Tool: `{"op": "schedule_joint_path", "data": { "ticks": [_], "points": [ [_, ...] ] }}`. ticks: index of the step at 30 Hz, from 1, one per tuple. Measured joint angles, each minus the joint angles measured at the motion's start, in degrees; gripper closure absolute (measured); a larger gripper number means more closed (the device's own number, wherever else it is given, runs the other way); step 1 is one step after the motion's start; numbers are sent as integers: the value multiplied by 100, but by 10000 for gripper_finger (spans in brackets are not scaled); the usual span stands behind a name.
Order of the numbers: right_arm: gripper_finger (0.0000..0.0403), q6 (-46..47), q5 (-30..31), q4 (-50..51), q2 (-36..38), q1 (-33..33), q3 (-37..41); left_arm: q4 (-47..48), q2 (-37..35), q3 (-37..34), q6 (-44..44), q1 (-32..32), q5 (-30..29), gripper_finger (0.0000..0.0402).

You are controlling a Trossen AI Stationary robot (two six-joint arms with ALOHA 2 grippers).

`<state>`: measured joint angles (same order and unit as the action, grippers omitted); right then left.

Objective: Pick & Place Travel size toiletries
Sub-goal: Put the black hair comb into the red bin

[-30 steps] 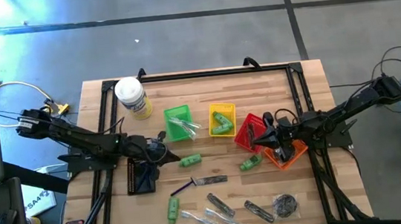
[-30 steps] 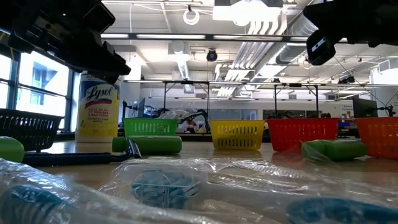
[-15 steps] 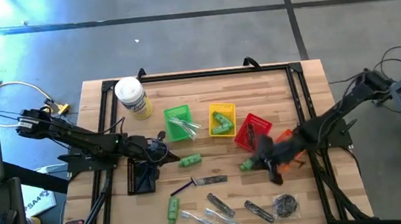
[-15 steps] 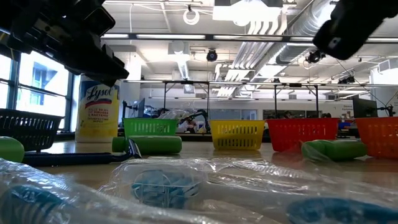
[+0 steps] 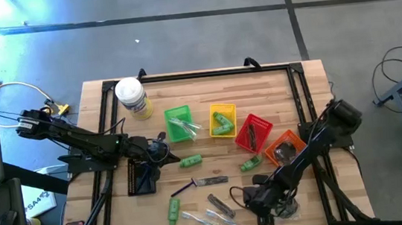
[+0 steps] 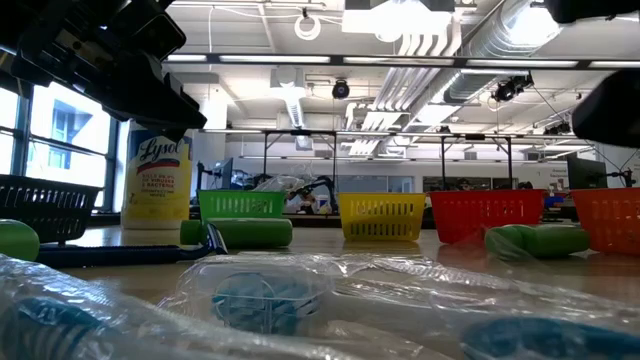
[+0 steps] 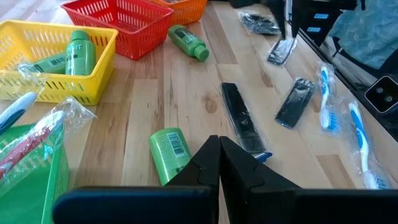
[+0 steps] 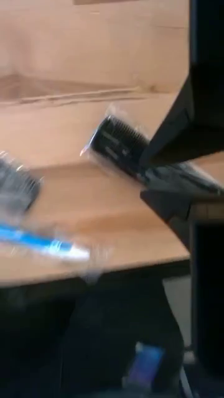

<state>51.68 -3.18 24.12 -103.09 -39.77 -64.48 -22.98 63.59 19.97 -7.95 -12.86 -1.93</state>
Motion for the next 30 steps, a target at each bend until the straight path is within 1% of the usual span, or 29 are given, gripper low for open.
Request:
{"op": "schedule_joint_path", "data": {
  "ticks": [4, 7, 9, 11, 15, 22, 24, 30],
  "points": [
    [248, 204, 298, 434, -305, 0, -267, 0, 0, 0, 5, 0, -3, 401],
    [186, 470, 303, 515, -327, 0, -274, 0, 0, 0, 7, 0, -2, 401],
    [156, 662, 286, 484, -327, -41, -276, 0, 0, 0, 10, 0, -3, 401],
    [137, 797, 252, 457, -327, -127, -276, 0, 0, 0, 10, 0, -3, 401],
    [131, 997, 244, 430, -399, -273, -283, 0, 0, 0, 14, 0, -2, 401],
    [156, 1250, 285, 394, -863, -453, -323, -4, 0, 2, 13, 0, -2, 401],
    [162, 1292, 383, 449, -964, -493, -333, -14, 0, 2, 8, 0, -2, 401],
    [171, 1395, 627, 446, -994, -604, -324, -64, 0, 2, -44, 2, -4, 401]
  ]
}}
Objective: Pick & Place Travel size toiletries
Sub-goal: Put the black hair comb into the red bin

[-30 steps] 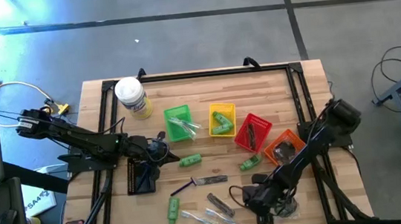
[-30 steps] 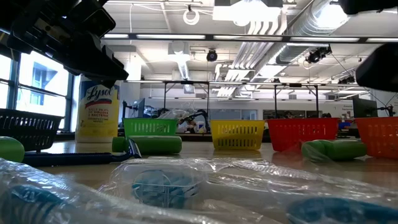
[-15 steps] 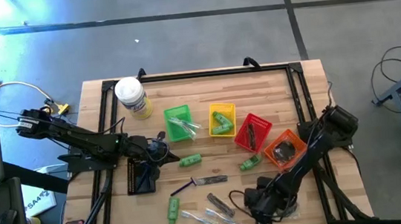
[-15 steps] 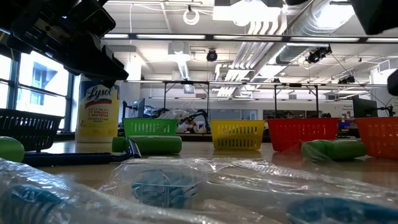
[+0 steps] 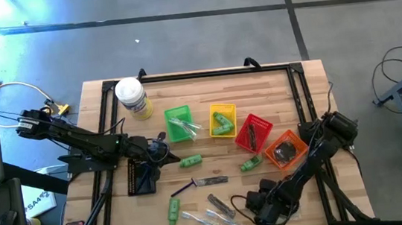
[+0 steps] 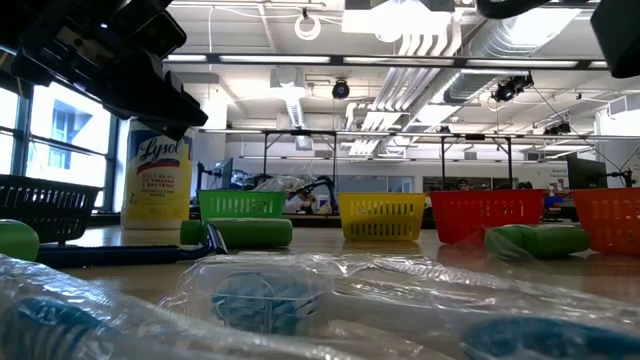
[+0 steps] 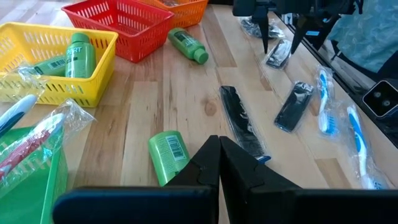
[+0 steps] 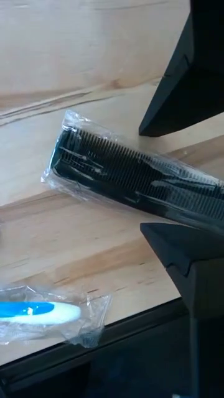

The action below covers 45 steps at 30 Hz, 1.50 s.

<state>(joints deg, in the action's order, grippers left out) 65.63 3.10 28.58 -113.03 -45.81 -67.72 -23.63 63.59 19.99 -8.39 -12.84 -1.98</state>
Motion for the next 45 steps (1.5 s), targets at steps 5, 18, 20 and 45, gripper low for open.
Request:
{"op": "schedule_joint_path", "data": {
  "ticks": [5, 18, 20, 45],
  "points": [
    [170, -78, 95, -116, -4, -108, 18, -25, 0, 0, -76, -1, 0, 401],
    [125, 40, 339, -440, -130, -321, 1, -30, 1, 0, -91, 0, -10, 401],
    [124, 48, 470, -446, -145, -397, 1, -34, 0, 0, -93, 0, -13, 401],
    [140, -655, 1654, 63, -391, -469, -38, -80, 2, 0, -135, 0, -20, 401]
  ]
}}
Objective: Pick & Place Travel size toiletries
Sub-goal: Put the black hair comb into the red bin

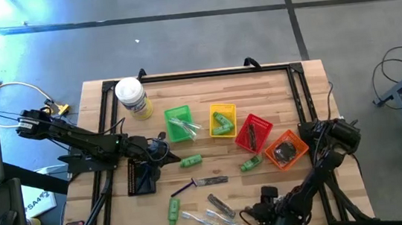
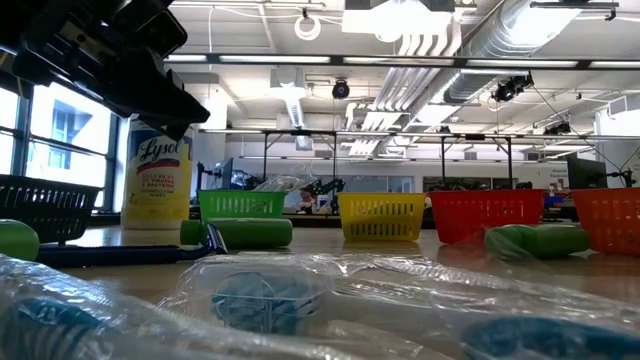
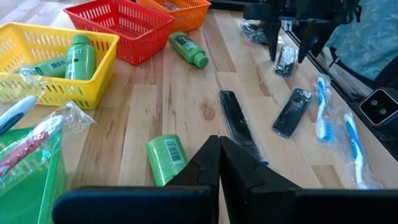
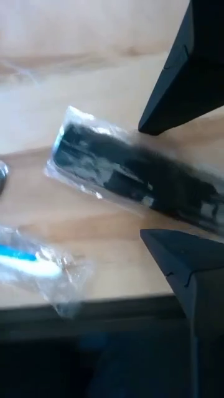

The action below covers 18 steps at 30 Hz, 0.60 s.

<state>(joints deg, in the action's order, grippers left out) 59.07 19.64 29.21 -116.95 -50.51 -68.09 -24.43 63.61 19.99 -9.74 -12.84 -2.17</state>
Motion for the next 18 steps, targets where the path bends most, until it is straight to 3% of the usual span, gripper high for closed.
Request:
{"op": "schedule_joint_path", "data": {
  "ticks": [18],
  "points": [
    [216, -1211, -13, 113, -2, 1029, 0, 2, 0, 0, 79, 7, -26, 401]
  ]
}}
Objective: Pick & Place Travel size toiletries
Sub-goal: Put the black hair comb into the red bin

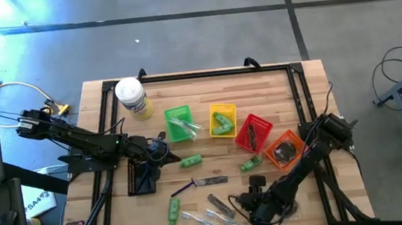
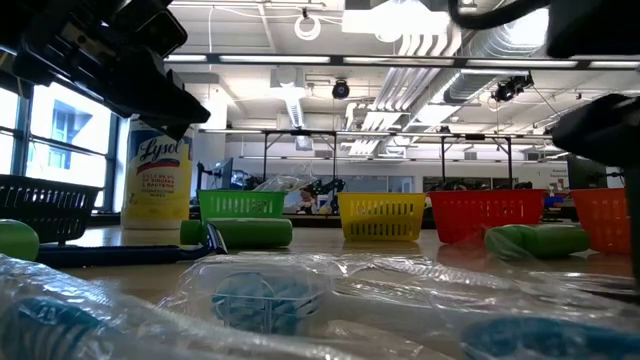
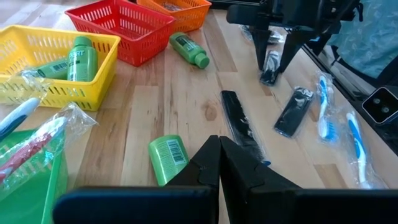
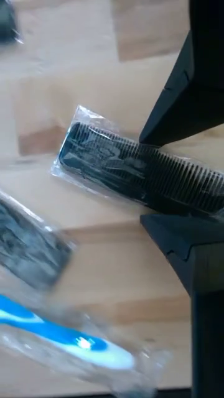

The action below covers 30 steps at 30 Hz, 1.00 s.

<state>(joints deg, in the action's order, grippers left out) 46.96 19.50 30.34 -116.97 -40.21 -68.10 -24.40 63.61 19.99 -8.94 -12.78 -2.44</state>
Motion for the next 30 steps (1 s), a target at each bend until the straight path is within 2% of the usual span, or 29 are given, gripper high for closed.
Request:
{"op": "schedule_joint_path", "data": {
  "ticks": [8, 13, 18, 25, 30],
  "points": [
    [291, -352, 70, -280, -26, 129, 2, 4, 0, 0, 11, 0, -77, 401],
    [290, -349, 162, -370, -13, 154, 13, 7, 0, 0, 10, 0, -84, 401],
    [263, -317, 261, -376, 54, 158, 43, 7, 0, 0, 10, 0, -88, 401],
    [304, -369, 435, -447, 85, 159, 63, 9, 0, 0, 10, 0, -88, 401],
    [315, -372, 569, -465, 88, 153, 61, 9, 0, 0, 10, 0, -88, 401]
  ]
}}
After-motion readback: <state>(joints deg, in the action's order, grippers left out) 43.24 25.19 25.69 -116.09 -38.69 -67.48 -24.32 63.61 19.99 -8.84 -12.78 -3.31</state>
